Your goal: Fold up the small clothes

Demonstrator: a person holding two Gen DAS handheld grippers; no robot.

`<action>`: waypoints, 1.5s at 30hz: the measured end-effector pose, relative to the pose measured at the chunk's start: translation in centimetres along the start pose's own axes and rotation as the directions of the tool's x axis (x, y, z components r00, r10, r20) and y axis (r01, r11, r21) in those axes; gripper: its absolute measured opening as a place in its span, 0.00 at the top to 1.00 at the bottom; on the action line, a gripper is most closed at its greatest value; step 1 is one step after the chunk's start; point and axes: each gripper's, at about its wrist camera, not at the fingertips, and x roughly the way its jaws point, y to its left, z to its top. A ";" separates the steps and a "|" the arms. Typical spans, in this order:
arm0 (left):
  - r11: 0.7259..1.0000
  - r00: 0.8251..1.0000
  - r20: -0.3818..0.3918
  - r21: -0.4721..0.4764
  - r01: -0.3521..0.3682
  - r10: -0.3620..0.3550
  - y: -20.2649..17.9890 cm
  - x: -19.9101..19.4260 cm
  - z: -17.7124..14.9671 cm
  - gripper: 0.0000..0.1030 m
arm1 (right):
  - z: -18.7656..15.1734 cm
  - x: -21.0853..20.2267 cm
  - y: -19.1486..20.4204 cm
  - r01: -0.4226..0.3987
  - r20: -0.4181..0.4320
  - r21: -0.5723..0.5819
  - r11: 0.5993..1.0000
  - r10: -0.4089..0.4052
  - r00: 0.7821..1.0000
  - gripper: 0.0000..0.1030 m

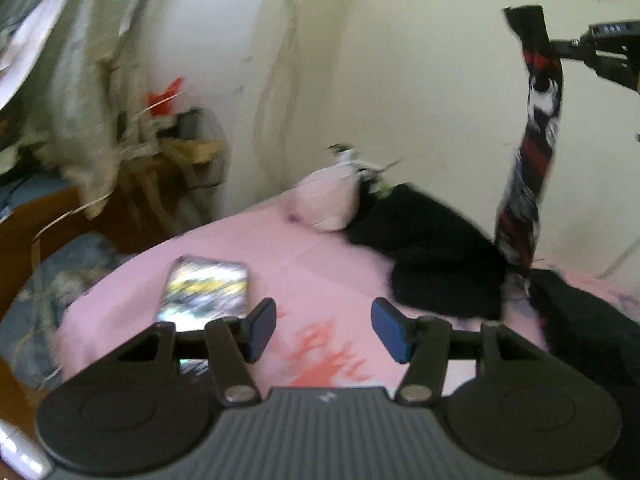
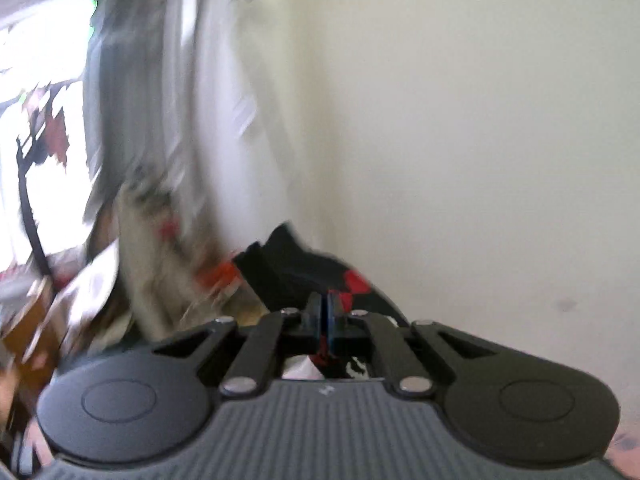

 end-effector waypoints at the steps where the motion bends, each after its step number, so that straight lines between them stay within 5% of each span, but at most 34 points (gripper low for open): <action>1: 0.999 1.000 0.012 0.023 0.026 -0.026 -1.0 0.5 0.6 0.48 | 0.7 -1.7 -1.7 0.036 0.037 0.018 0.999 -0.037 0.999 1.00; 7: 0.968 0.978 0.035 0.156 0.199 -0.206 -9.0 5.1 4.2 0.48 | -2.9 -10.4 -11.7 0.198 0.087 0.187 0.962 -0.217 0.972 1.00; 13: 0.910 0.934 -0.074 0.209 0.357 -0.349 -18.5 13.4 6.5 0.47 | -13.8 -16.2 -21.3 0.379 -0.078 0.337 0.862 -0.375 0.924 1.00; 16: 0.899 0.931 -0.174 0.252 0.358 -0.322 -24.0 19.5 6.5 0.46 | -18.9 -17.2 -24.6 0.416 -0.159 0.424 0.805 -0.386 0.909 1.00; 20: 0.905 0.905 -0.340 0.246 0.347 -0.254 -28.3 27.3 4.7 0.47 | -22.2 -18.1 -26.9 0.405 -0.178 0.491 0.772 -0.366 0.913 1.00; 21: 0.906 0.901 -0.362 0.251 0.340 -0.238 -28.8 28.5 4.1 0.57 | -22.4 -18.3 -27.0 0.391 -0.168 0.504 0.770 -0.357 0.919 1.00; 22: 0.907 0.903 -0.371 0.266 0.326 -0.216 -29.2 29.3 3.4 0.85 | -22.3 -18.2 -27.0 0.376 -0.153 0.511 0.773 -0.348 0.925 1.00; 25: 0.925 0.923 -0.309 0.227 0.305 -0.228 -28.3 29.4 3.2 0.90 | -21.4 -18.8 -27.3 0.296 -0.056 0.539 0.788 -0.318 0.947 1.00; 28: 0.954 0.956 -0.213 0.180 0.241 -0.201 -26.4 28.9 3.3 0.90 | -22.2 -19.7 -27.5 0.278 -0.007 0.571 0.773 -0.334 0.943 1.00; 29: 0.956 0.960 -0.206 0.182 0.231 -0.192 -26.1 29.0 2.9 0.90 | -22.8 -19.5 -27.5 0.335 -0.044 0.555 0.761 -0.375 0.926 1.00; 31: 0.954 0.958 -0.235 0.208 0.216 -0.165 -26.5 29.8 2.7 0.86 | -24.5 -18.2 -27.6 0.560 -0.209 0.452 0.694 -0.528 0.823 1.00; 33: 0.949 0.961 -0.222 0.227 0.217 -0.167 -26.7 29.5 2.8 0.84 | -26.2 -18.3 -27.7 0.651 -0.304 0.408 0.640 -0.577 0.758 0.73; 37: 0.942 0.954 -0.203 0.206 0.263 -0.222 -25.7 28.4 3.0 0.81 | -26.8 -23.5 -25.3 0.611 -0.242 0.524 0.594 -0.584 0.775 0.67; 40: 0.934 0.951 -0.143 0.195 0.300 -0.275 -25.4 26.6 3.6 0.72 | -26.4 -28.1 -22.0 0.621 -0.205 0.535 0.573 -0.625 0.754 0.67; 43: 0.920 0.933 -0.048 0.160 0.358 -0.355 -25.5 24.1 4.6 0.58 | -27.1 -33.4 -19.5 0.663 -0.209 0.555 0.502 -0.688 0.695 0.67; 45: 0.897 0.911 -0.026 0.163 0.410 -0.411 -25.8 23.0 4.9 0.58 | -28.2 -36.9 -18.2 0.697 -0.223 0.580 0.421 -0.741 0.634 0.67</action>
